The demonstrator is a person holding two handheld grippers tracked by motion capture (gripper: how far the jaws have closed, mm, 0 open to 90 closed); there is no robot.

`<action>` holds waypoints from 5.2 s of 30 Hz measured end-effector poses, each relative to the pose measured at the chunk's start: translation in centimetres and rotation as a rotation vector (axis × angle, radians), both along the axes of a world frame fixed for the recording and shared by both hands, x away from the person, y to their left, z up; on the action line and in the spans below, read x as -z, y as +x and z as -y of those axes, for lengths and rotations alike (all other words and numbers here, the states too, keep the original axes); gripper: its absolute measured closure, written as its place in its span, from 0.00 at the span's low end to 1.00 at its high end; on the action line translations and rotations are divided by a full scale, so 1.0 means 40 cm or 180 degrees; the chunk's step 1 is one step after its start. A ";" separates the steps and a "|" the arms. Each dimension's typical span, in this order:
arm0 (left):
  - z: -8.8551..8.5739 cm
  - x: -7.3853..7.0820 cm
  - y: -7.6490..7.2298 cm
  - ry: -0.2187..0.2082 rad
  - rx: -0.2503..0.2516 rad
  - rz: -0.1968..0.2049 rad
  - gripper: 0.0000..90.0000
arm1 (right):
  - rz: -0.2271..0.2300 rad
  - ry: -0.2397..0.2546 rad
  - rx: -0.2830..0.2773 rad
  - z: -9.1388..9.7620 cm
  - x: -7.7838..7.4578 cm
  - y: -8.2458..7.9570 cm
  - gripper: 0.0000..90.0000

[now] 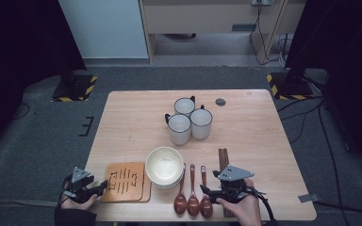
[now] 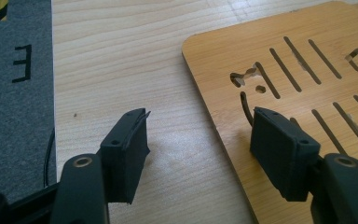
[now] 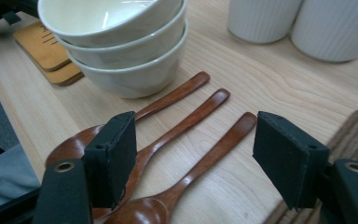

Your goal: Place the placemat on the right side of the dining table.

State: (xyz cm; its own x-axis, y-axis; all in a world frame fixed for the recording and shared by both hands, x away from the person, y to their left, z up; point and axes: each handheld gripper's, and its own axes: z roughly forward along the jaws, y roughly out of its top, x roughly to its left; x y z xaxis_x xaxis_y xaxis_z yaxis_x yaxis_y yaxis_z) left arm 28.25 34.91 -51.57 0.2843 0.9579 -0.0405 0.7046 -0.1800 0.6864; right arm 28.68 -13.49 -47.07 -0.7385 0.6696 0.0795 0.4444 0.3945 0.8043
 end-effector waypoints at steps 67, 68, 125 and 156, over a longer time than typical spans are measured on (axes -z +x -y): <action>-0.014 0.013 0.000 -0.0021 -0.0054 -0.0012 0.39 | -0.0174 0.0258 -0.0234 -0.320 0.084 -0.104 0.36; -0.014 0.013 0.000 -0.0022 -0.0055 -0.0011 0.39 | -0.0178 0.0268 -0.0233 -0.323 0.084 -0.105 0.36; -0.016 0.016 0.000 -0.0057 -0.0037 0.0005 0.39 | -0.0311 0.0509 -0.0160 -0.534 0.133 -0.068 0.39; -0.010 0.013 -0.003 -0.0011 -0.0023 0.0031 0.40 | -0.0329 0.0869 -0.0032 -0.578 0.117 -0.055 0.52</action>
State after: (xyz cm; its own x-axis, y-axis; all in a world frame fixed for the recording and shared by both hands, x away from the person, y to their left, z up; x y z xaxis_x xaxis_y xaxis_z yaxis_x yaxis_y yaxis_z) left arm 28.13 35.30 -52.09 0.2777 0.9598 -0.0412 0.6991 -0.1725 0.6939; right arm 26.49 9.63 -51.75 -0.7236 0.6057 0.3309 0.5265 0.1744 0.8321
